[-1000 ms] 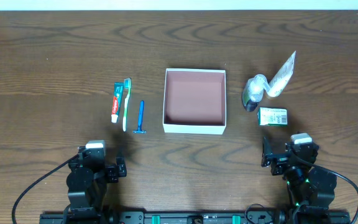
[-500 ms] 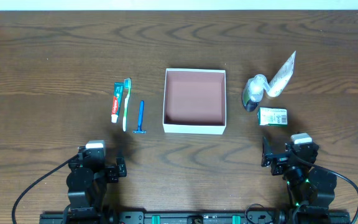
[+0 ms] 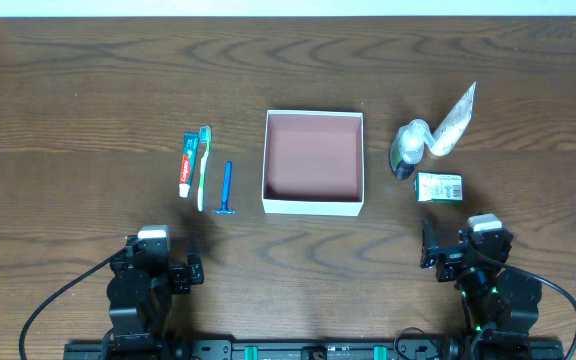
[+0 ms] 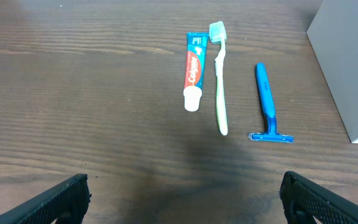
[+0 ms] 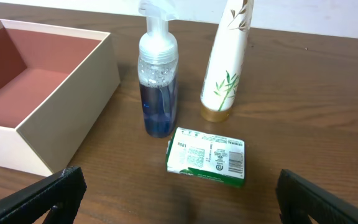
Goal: Pack container
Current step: 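Move the right gripper toward the white lotion bottle, then grasp the white lotion bottle with the right gripper and lift it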
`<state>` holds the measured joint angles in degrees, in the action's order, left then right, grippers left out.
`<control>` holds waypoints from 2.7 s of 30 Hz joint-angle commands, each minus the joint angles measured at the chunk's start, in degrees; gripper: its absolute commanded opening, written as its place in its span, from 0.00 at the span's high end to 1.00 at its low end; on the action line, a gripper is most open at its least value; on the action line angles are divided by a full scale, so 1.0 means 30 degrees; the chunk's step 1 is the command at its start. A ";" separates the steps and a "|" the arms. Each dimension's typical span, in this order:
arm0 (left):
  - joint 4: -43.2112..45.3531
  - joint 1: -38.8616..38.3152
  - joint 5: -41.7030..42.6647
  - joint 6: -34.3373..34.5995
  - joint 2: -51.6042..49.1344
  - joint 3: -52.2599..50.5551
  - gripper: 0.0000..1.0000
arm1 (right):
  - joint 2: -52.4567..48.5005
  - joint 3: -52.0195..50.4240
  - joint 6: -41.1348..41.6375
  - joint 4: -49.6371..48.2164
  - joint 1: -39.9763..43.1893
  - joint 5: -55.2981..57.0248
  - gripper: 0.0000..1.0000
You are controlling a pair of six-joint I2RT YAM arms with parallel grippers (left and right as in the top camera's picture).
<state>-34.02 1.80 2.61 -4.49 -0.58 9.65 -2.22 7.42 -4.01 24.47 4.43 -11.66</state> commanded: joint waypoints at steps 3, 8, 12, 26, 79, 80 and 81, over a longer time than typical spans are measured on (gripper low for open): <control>0.0073 -0.0058 -0.0007 0.0160 0.0117 -0.0095 0.02 | 0.0153 -0.0117 0.0379 -0.0255 -0.0138 -0.1333 0.01; 0.0073 -0.0058 -0.0007 0.0168 0.0117 -0.0095 0.02 | 0.0138 0.0073 0.1158 -0.0648 -0.0138 -0.3759 0.01; 0.0073 -0.0058 -0.0007 0.0160 0.0117 -0.0095 0.02 | -0.0736 0.1690 0.1610 -0.0335 -0.0138 -0.3053 0.01; 0.0073 -0.0058 -0.0007 0.0160 0.0117 -0.0095 0.02 | -1.5387 1.8586 0.1464 0.7861 -0.0138 -0.1647 0.01; 0.0073 -0.0058 -0.0007 0.0168 0.0117 -0.0095 0.02 | -3.2115 2.9791 0.4036 1.0732 -0.0102 0.3621 0.99; 0.0073 -0.0058 -0.0007 0.0160 0.0117 -0.0095 0.02 | -3.1918 3.0031 0.4007 1.0746 -0.0102 0.3745 0.99; 0.0073 -0.0058 -0.0007 0.0160 0.0117 -0.0095 0.02 | -3.1685 3.0330 0.3796 1.0790 -0.0109 0.3825 0.99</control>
<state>-34.02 1.80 2.63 -4.49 -0.58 9.61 -99.96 94.15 8.10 57.23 4.43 -1.96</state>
